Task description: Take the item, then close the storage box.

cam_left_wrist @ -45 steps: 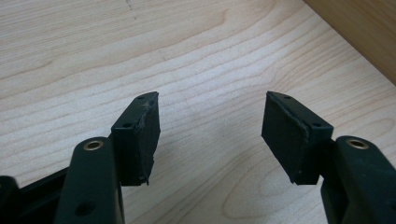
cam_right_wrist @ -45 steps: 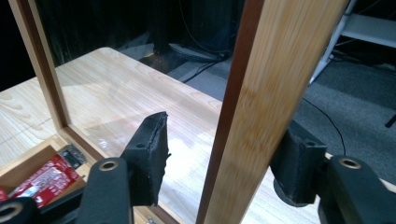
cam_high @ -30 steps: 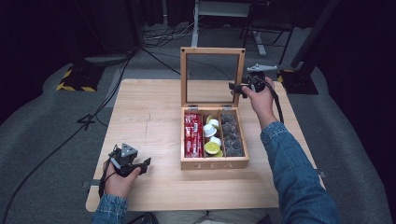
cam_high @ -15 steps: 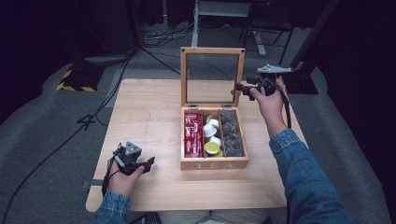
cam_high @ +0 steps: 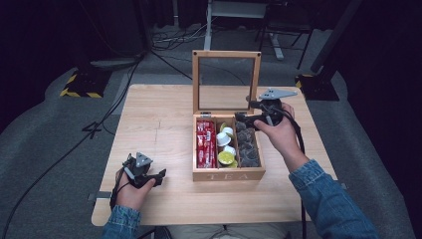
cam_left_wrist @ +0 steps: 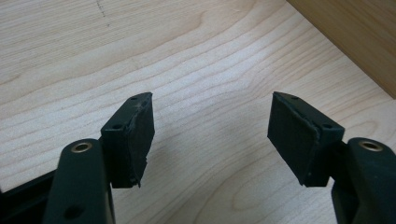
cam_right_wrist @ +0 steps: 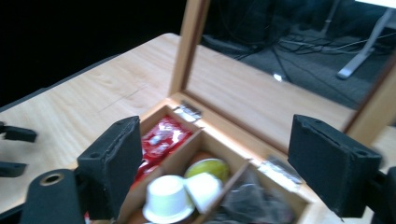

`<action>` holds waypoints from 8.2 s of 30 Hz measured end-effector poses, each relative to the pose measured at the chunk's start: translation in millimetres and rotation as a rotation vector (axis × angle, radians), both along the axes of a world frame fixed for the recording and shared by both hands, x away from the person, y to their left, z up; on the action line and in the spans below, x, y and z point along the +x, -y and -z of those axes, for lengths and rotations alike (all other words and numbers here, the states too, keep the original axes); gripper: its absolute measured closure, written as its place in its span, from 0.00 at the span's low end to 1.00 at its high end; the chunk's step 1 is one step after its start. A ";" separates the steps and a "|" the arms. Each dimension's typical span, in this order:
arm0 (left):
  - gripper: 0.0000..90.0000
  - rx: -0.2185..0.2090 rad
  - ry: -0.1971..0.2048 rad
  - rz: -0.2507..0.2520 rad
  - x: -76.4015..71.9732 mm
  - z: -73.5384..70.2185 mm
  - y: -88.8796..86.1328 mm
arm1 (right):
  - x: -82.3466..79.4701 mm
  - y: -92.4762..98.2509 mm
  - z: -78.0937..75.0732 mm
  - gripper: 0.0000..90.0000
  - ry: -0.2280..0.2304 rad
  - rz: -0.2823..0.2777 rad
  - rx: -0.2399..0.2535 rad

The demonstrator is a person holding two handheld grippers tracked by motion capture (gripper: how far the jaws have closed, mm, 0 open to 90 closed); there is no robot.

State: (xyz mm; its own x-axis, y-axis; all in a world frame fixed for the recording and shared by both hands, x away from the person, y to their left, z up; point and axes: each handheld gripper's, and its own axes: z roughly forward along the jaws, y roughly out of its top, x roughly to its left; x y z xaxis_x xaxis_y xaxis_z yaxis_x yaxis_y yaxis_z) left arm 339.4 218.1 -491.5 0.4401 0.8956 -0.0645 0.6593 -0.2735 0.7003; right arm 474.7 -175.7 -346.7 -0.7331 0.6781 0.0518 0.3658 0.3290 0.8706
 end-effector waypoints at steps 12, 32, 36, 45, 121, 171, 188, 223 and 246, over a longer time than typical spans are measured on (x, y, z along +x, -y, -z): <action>0.32 0.038 -0.006 0.008 2.1 7.9 -4.4 | -19.6 -41.2 28.0 0.46 -0.074 -0.107 -0.078; 0.31 0.035 0.027 -0.003 2.0 12.0 -3.7 | -23.7 -88.8 70.9 0.56 -0.210 -0.161 -0.183; 0.31 0.037 0.028 -0.001 1.9 12.0 -3.7 | -25.3 -94.8 75.4 0.53 -0.202 -0.161 -0.202; 0.31 0.036 0.028 0.000 1.5 12.1 -3.2 | -29.4 -112.5 81.6 0.50 -0.192 -0.087 -0.245; 0.29 0.033 0.022 0.030 11.6 12.0 -10.4 | -48.6 26.3 -26.6 0.98 -0.106 0.048 0.009; 0.28 0.030 0.023 0.027 12.2 12.2 -9.6 | -28.2 143.3 98.0 0.98 -0.421 0.378 -0.180; 0.27 0.032 0.018 0.029 16.1 12.2 -7.2 | -32.2 138.0 87.9 0.55 -0.252 0.414 -0.095; 0.26 0.030 0.020 0.037 20.0 12.4 -8.5 | 70.5 62.9 -42.6 0.45 0.043 0.217 0.102; 0.26 0.030 0.019 0.037 19.7 12.3 -8.4 | 142.9 38.1 -33.1 0.42 0.060 0.216 0.092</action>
